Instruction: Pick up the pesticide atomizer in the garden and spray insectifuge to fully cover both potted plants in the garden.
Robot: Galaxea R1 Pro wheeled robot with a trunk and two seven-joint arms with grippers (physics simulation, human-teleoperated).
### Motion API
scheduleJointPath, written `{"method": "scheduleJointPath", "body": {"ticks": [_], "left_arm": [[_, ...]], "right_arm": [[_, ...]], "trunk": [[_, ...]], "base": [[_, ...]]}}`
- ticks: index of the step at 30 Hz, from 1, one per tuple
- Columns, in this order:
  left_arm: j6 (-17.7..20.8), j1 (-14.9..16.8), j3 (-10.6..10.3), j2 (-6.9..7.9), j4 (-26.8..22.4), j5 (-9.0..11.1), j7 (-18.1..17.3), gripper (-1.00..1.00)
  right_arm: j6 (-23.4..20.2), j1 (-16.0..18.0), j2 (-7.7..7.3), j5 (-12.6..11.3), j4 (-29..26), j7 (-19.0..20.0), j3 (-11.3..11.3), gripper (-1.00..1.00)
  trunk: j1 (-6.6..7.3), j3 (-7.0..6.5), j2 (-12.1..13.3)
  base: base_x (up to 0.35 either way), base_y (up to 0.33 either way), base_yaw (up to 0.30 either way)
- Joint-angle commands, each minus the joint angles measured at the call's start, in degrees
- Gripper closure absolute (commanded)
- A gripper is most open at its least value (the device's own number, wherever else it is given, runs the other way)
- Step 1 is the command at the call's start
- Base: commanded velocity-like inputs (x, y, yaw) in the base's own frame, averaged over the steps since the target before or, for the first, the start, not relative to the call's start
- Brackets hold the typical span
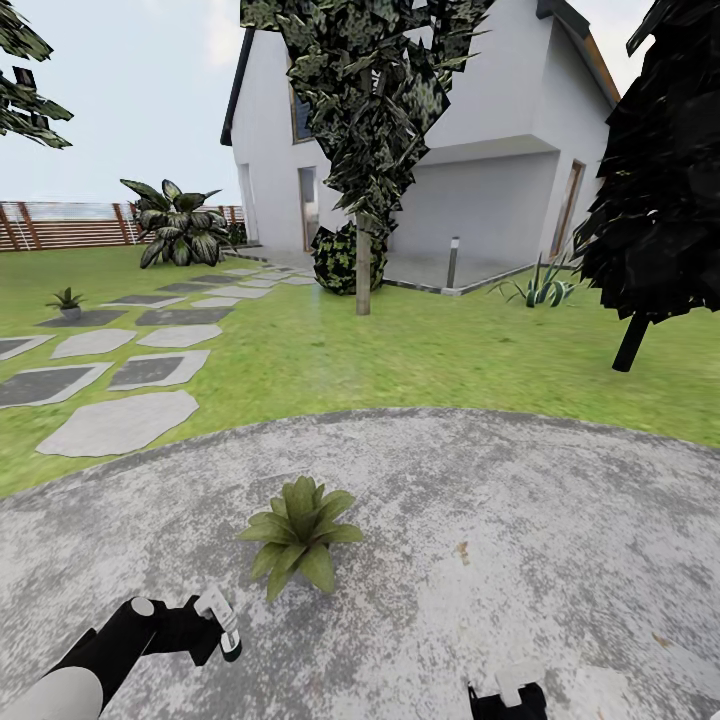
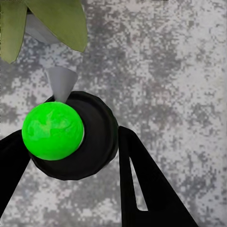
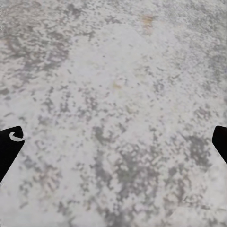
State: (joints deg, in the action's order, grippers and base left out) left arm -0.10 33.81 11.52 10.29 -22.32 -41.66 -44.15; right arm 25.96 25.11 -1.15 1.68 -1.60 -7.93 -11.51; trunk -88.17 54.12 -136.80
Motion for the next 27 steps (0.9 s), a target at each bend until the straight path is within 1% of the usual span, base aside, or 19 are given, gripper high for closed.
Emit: {"method": "scheduleJointPath", "body": {"ticks": [1, 6, 8, 9, 11, 12, 13, 14, 15, 17, 18, 22, 27], "left_arm": [[-0.06, 0.03, 0.48, -0.04, -0.07, -0.44, -0.38, 1.0], [0.08, 0.03, 0.32, -0.08, -0.05, -0.44, -0.66, 1.0], [0.69, 0.1, 0.26, -0.29, -0.12, -0.55, -0.54, 1.0], [1.59, 0.14, 0.23, -0.38, -0.25, -0.65, -0.55, 1.0], [5.09, 0.18, 0.13, -0.47, -0.65, -0.88, -0.6, 1.0], [9.64, 0.32, 0.04, -0.52, -0.93, -1.0, -0.68, 1.0], [10.89, 0.4, 0.01, -0.52, -0.99, -1.05, -0.68, 1.0], [12.11, 0.57, -0.01, -0.53, -1.05, -1.05, -0.68, 1.0], [12.61, 0.68, 0.0, -0.53, -1.05, -1.02, -0.68, 1.0], [13.69, 0.92, 0.0, -0.66, -1.06, -0.89, -0.63, 1.0], [14.68, 0.99, -0.02, -0.84, -1.06, -0.86, -0.61, 1.0], [23.59, 1.69, -0.15, -2.5, -1.64, -0.99, -0.67, 1.0], [31.17, 2.83, -0.19, -3.79, -2.16, -1.14, -0.97, 1.0]], "right_arm": [[0.05, 0.03, 0.02, 0.18, 0.05, -0.45, -0.43, -1.0], [0.05, 0.0, 0.09, 0.05, 0.1, -0.56, -0.4, -1.0], [0.05, 0.0, 0.09, -0.13, 0.02, -0.73, -0.34, -1.0], [0.07, -0.01, 0.09, -0.21, -0.02, -0.78, -0.29, -1.0], [0.1, 0.0, 0.09, -0.57, -0.05, -0.87, -0.22, -1.0], [0.12, -0.02, 0.1, -2.57, -0.07, -0.94, -0.19, -1.0], [0.13, -0.02, 0.1, -3.9, -0.07, -0.99, -0.19, -1.0], [0.1, 0.0, 0.09, -6.15, -0.07, -1.33, -0.18, -1.0], [0.08, 0.01, 0.09, -7.52, -0.05, -1.74, -0.18, -1.0], [0.06, 0.02, 0.09, -9.4, -0.01, -2.56, -0.24, -1.0], [0.06, 0.01, 0.09, -9.72, 0.03, -2.71, -0.25, -1.0], [0.05, -0.01, 0.05, -10.21, 0.09, -2.78, -0.26, -1.0], [0.05, -0.02, 0.08, -10.23, 0.1, -2.53, -0.34, -1.0]], "trunk": [[0.01, 0.05, -0.02], [0.01, 0.05, -0.02], [0.01, 0.05, -0.02], [0.01, 0.05, -0.02], [0.01, 0.05, -0.02], [0.01, 0.05, -0.02], [0.01, 0.05, -0.02], [0.01, 0.05, -0.02], [0.01, 0.05, -0.02], [0.01, 0.05, -0.02], [0.01, 0.05, -0.02], [0.01, 0.05, -0.02], [0.01, 0.05, -0.02]], "base": [[0.0, 0.0, 0.0], [0.0, 0.0, 0.0], [0.0, 0.0, 0.0], [0.0, 0.0, 0.0], [0.0, 0.0, 0.0], [0.0, 0.0, 0.0], [0.0, 0.0, 0.0], [0.0, 0.0, 0.0], [0.0, 0.0, 0.0], [0.0, 0.0, 0.0], [0.0, 0.0, 0.0], [0.0, 0.0, 0.0], [0.0, 0.0, 0.0]]}}
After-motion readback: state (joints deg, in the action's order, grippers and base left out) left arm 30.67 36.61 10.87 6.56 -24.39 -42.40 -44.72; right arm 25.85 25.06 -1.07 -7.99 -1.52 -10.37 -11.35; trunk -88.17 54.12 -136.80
